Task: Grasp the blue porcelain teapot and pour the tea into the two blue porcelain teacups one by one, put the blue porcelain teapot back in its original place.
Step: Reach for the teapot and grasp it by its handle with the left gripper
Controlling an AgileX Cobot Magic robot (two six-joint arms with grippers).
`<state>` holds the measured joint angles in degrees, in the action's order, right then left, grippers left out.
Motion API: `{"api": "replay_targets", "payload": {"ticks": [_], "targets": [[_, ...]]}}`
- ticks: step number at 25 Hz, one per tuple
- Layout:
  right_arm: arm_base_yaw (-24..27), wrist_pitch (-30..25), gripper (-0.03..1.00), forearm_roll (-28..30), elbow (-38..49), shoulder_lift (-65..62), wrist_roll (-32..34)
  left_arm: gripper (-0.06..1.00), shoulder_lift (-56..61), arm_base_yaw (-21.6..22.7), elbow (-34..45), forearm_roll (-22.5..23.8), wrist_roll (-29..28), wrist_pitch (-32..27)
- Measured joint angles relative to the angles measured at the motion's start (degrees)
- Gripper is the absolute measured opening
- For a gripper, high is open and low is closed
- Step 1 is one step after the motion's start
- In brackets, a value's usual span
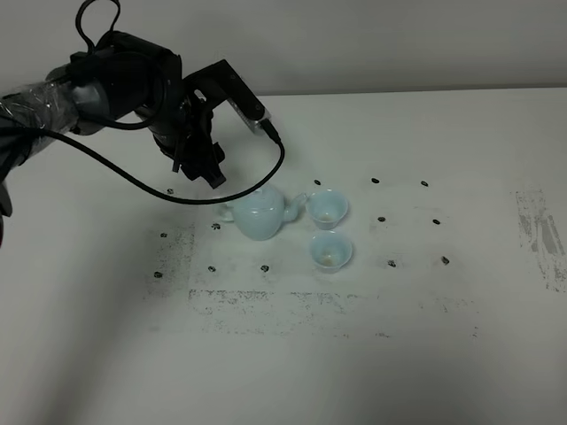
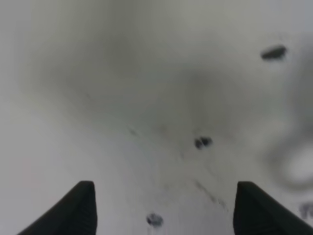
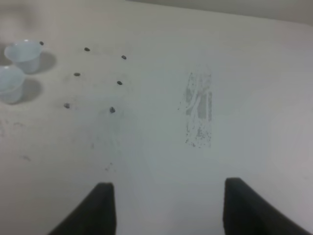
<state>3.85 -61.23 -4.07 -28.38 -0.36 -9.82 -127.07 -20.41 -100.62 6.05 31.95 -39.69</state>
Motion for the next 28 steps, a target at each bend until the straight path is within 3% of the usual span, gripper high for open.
{"api": "replay_targets", "payload": {"ticks": [12, 28], "targets": [[0.0, 0.0, 0.51, 0.0, 0.0, 0.0, 0.0, 0.56, 0.0, -1.7, 0.0, -5.3, 12.8, -2.8], [0.0, 0.0, 0.51, 0.0, 0.0, 0.0, 0.0, 0.56, 0.0, -2.5, 0.0, -8.4, 13.9, -12.3]]}}
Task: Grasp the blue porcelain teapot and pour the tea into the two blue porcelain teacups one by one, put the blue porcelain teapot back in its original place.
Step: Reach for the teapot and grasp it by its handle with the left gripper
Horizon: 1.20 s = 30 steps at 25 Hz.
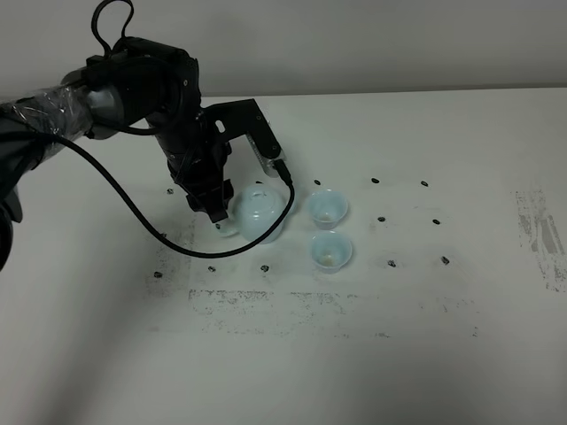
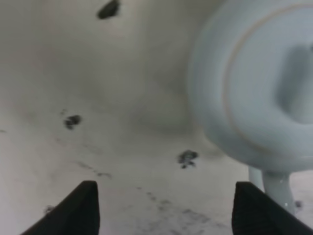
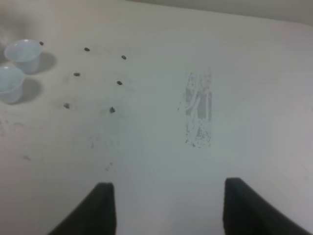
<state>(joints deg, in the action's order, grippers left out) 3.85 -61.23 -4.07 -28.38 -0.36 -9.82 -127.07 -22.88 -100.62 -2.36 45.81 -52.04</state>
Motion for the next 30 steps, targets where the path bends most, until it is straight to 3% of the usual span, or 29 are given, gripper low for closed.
{"api": "replay_targets", "payload": {"ticks": [13, 21, 30], "targets": [[0.0, 0.0, 0.51, 0.0, 0.0, 0.0, 0.0, 0.56, 0.0, 0.0, 0.0, -1.5, -0.8, -10.8], [0.0, 0.0, 0.51, 0.0, 0.0, 0.0, 0.0, 0.56, 2.0, 0.0, 0.0, -1.5, -6.8, -16.2], [0.0, 0.0, 0.51, 0.0, 0.0, 0.0, 0.0, 0.56, 3.4, -3.3, -0.2, -1.7, -14.8, -16.2]]}}
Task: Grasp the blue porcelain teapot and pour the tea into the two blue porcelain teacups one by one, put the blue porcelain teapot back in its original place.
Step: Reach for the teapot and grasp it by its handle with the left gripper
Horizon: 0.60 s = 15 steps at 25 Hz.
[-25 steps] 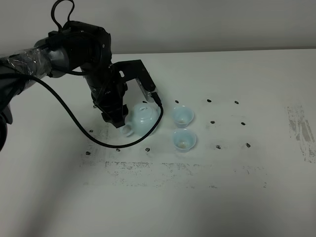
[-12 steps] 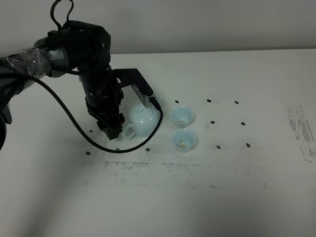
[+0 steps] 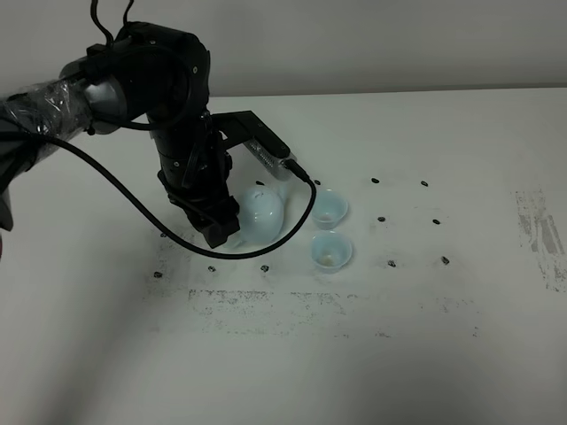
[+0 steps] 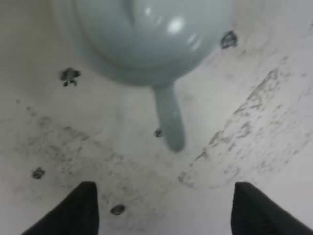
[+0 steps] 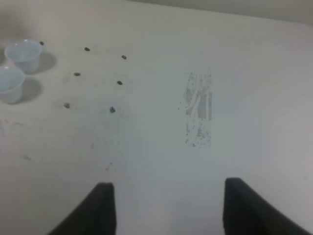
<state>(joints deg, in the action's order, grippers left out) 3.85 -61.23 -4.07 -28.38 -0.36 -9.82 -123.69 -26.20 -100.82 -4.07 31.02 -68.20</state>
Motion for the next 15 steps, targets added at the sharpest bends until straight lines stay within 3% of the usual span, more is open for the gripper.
{"api": "replay_targets", "payload": {"ticks": [9, 15], "targets": [[0.0, 0.0, 0.51, 0.0, 0.0, 0.0, 0.0, 0.56, 0.0, -2.2, 0.0, 0.4, -9.3, 0.0], [0.0, 0.0, 0.51, 0.0, 0.0, 0.0, 0.0, 0.56, 0.0, -2.8, 0.0, 4.1, -14.5, 0.0]]}}
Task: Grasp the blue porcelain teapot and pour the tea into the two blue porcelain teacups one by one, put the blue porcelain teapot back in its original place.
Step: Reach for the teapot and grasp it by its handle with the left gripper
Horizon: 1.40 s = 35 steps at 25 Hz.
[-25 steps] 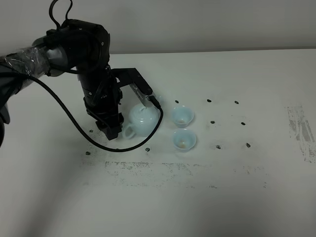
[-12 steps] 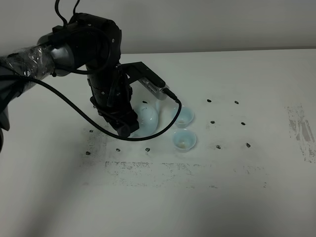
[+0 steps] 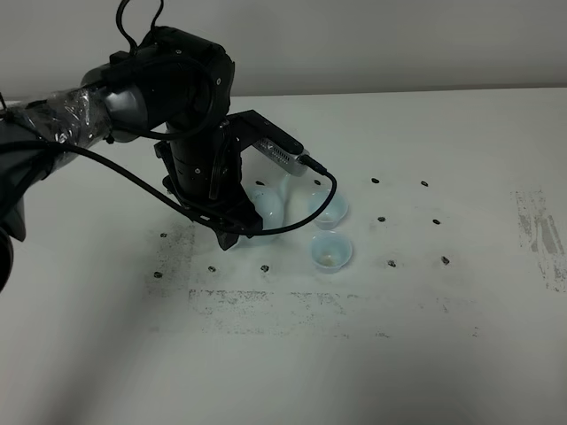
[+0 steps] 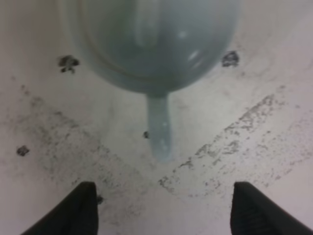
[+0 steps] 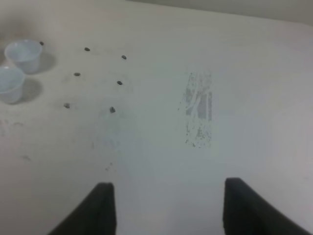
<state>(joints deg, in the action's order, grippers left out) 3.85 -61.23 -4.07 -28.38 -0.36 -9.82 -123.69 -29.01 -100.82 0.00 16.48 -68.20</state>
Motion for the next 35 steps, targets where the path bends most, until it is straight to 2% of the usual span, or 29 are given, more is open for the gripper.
{"api": "replay_targets", "payload": {"ticks": [4, 18, 25, 35], "targets": [[0.0, 0.0, 0.51, 0.0, 0.0, 0.0, 0.0, 0.56, -0.8, -0.1, 0.0, 0.4, -2.9, 0.0], [0.0, 0.0, 0.51, 0.0, 0.0, 0.0, 0.0, 0.56, -4.6, -1.8, 0.0, 1.8, -6.2, 0.7], [0.0, 0.0, 0.51, 0.0, 0.0, 0.0, 0.0, 0.56, -5.1, -1.8, 0.0, 2.3, -6.7, 4.9], [0.0, 0.0, 0.51, 0.0, 0.0, 0.0, 0.0, 0.56, -5.2, -1.8, 0.0, 3.2, -6.8, 7.5]]}}
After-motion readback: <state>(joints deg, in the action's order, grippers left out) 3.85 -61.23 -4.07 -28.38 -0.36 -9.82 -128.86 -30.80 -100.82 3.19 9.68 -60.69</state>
